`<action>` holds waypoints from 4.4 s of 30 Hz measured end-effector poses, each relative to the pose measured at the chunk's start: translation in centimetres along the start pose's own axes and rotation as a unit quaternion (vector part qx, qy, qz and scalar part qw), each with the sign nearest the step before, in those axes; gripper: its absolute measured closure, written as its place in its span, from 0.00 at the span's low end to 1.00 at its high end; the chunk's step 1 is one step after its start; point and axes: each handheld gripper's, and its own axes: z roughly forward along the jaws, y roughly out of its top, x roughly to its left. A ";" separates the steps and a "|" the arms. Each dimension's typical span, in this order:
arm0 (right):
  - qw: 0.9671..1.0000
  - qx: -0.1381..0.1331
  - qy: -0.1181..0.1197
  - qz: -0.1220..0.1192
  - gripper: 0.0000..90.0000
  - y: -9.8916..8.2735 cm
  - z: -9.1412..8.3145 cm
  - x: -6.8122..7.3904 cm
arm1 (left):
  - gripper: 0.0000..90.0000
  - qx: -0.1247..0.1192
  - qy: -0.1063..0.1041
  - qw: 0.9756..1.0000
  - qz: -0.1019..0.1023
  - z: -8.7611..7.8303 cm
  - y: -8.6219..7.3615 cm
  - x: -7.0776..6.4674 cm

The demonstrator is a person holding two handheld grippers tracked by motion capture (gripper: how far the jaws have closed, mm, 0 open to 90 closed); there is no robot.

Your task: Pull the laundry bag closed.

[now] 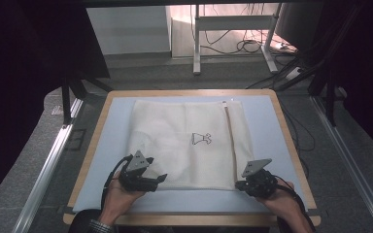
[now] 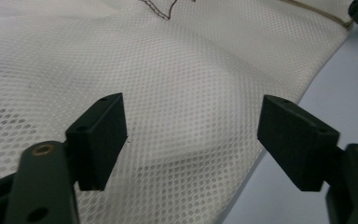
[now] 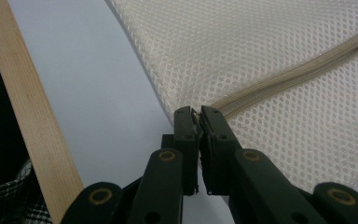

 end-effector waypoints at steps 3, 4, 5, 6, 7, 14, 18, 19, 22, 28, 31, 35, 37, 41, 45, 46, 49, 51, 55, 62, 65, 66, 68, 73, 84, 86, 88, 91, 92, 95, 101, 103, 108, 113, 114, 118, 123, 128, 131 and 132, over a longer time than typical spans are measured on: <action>1.000 0.001 -0.001 -0.002 0.93 0.0 0.0 0.0 | 0.38 -0.003 -0.010 1.000 0.001 0.0 0.2 -0.1; 1.000 0.001 -0.001 -0.002 0.93 0.0 0.0 0.0 | 0.40 -0.005 -0.015 1.000 0.003 0.1 0.3 -0.3; 1.000 0.002 -0.001 -0.001 0.93 0.0 0.0 0.0 | 0.42 -0.005 -0.016 1.000 0.005 0.1 0.4 -0.3; 1.000 0.002 -0.001 -0.001 0.93 0.0 0.0 0.0 | 0.44 -0.005 -0.016 1.000 0.005 0.1 0.4 -0.3; 1.000 0.003 -0.002 -0.001 0.93 0.0 0.1 0.1 | 0.45 -0.003 -0.020 1.000 0.009 0.3 0.5 -0.5; 1.000 0.013 -0.003 -0.006 0.92 0.0 0.3 0.1 | 0.54 -0.004 -0.035 0.999 0.017 0.8 0.9 -0.9; 1.000 0.015 -0.005 -0.007 0.92 0.0 0.4 0.1 | 0.54 0.000 -0.038 0.999 0.024 1.4 1.0 -1.2; 1.000 0.015 -0.005 -0.007 0.92 0.0 0.4 0.2 | 0.54 0.002 -0.040 0.999 0.026 1.8 1.1 -1.4; 1.000 0.015 -0.005 -0.006 0.92 0.0 0.4 0.2 | 0.57 0.001 -0.044 0.999 0.028 2.0 1.3 -1.6; 1.000 0.014 -0.005 -0.007 0.92 0.0 0.4 0.2 | 0.66 0.000 -0.071 0.997 0.028 2.9 1.7 -2.3; 1.000 0.014 -0.005 -0.008 0.92 0.0 0.4 0.2 | 0.69 -0.001 -0.080 0.996 0.029 3.4 1.9 -2.7; 1.000 0.014 -0.006 -0.009 0.92 0.0 0.4 0.2 | 0.73 0.001 -0.090 0.995 0.036 4.4 2.3 -3.3; 1.000 0.014 -0.006 -0.009 0.92 0.0 0.4 0.2 | 0.74 0.003 -0.092 0.995 0.039 4.7 2.4 -3.4; 1.000 0.015 -0.006 -0.010 0.92 0.0 0.4 0.2 | 0.79 0.008 -0.118 0.992 0.044 5.9 2.7 -3.8; 1.000 0.016 -0.007 -0.011 0.92 0.1 0.4 0.2 | 0.83 0.011 -0.124 0.991 0.051 6.6 3.0 -4.4; 1.000 0.016 -0.007 -0.011 0.92 0.1 0.4 0.2 | 0.84 0.010 -0.122 0.991 0.053 6.7 3.1 -4.6; 1.000 0.015 -0.008 -0.013 0.92 0.1 0.4 0.2 | 0.84 0.008 -0.120 0.991 0.057 7.0 3.4 -4.9; 1.000 0.015 -0.009 -0.014 0.92 0.1 0.4 0.2 | 0.87 0.009 -0.122 0.991 0.059 7.3 3.5 -5.1; 1.000 0.016 -0.012 -0.018 0.92 0.1 0.4 0.3 | 0.92 0.013 -0.127 0.990 0.060 8.1 3.9 -5.6; 1.000 0.017 -0.015 -0.019 0.92 0.1 0.4 0.4 | 0.98 0.010 -0.148 0.987 0.063 9.1 4.6 -6.2; 1.000 0.018 -0.016 -0.020 0.92 0.1 0.4 0.4 | 0.99 0.010 -0.150 0.987 0.063 9.6 4.8 -6.4; 0.999 0.018 -0.017 -0.020 0.92 0.1 0.4 0.4 | 0.99 0.012 -0.152 0.986 0.064 10.0 5.0 -6.7; 0.999 0.018 -0.018 -0.021 0.92 0.1 0.4 0.4 | 0.99 0.014 -0.153 0.986 0.067 10.2 5.1 -6.7; 0.999 0.019 -0.018 -0.020 0.92 0.1 0.4 0.4 | 0.99 0.020 -0.156 0.985 0.073 11.2 5.5 -7.5; 0.999 0.022 -0.023 -0.025 0.91 0.1 0.4 0.4 | 0.99 0.029 -0.173 0.980 0.097 13.1 6.5 -9.5; 0.999 0.022 -0.024 -0.026 0.91 0.1 0.4 0.4 | 0.99 0.029 -0.178 0.978 0.102 13.5 6.9 -10.0; 0.999 0.021 -0.024 -0.027 0.91 0.1 0.4 0.4 | 0.99 0.028 -0.179 0.978 0.103 13.6 7.0 -10.1; 0.999 0.021 -0.024 -0.027 0.91 0.1 0.4 0.4 | 0.99 0.031 -0.182 0.976 0.112 14.1 7.4 -10.6; 0.999 0.021 -0.024 -0.027 0.90 0.1 0.4 0.4 | 0.99 0.030 -0.184 0.976 0.111 14.3 7.5 -10.8; 0.999 0.021 -0.028 -0.029 0.89 0.0 0.3 0.4 | 0.99 0.033 -0.188 0.976 0.106 15.3 7.5 -11.5; 0.999 0.021 -0.032 -0.029 0.88 0.0 0.2 0.4 | 0.99 0.059 -0.169 0.975 0.129 16.1 7.3 -12.0; 0.999 0.020 -0.033 -0.033 0.88 0.0 0.2 0.4 | 0.99 0.066 -0.170 0.975 0.129 16.1 7.3 -11.8; 0.998 0.021 -0.038 -0.043 0.90 0.1 0.2 0.7 | 1.00 0.064 -0.168 0.974 0.134 16.1 7.2 -11.8; 0.998 0.015 -0.037 -0.046 0.93 0.4 0.1 0.8 | 1.00 0.061 -0.155 0.976 0.140 16.0 7.1 -12.3; 0.998 0.015 -0.036 -0.045 0.94 0.4 0.2 0.8 | 1.00 0.060 -0.153 0.976 0.140 16.0 7.0 -12.4; 0.998 0.020 -0.045 -0.034 0.95 0.6 0.4 0.3 | 1.00 0.058 -0.157 0.977 0.134 16.1 7.0 -12.3; 0.998 0.025 -0.058 -0.031 0.95 0.7 0.6 -0.4 | 1.00 0.058 -0.158 0.977 0.133 16.1 6.9 -12.2; 0.997 0.022 -0.062 -0.035 0.95 0.8 0.6 -0.7 | 1.00 0.055 -0.158 0.977 0.135 16.1 6.8 -12.1; 0.997 0.020 -0.067 -0.040 0.94 0.8 0.8 -0.9 | 1.00 0.052 -0.158 0.977 0.130 16.0 6.7 -12.1; 0.997 0.019 -0.070 -0.039 0.95 0.8 0.8 -1.0 | 1.00 0.049 -0.158 0.978 0.126 16.1 6.6 -12.1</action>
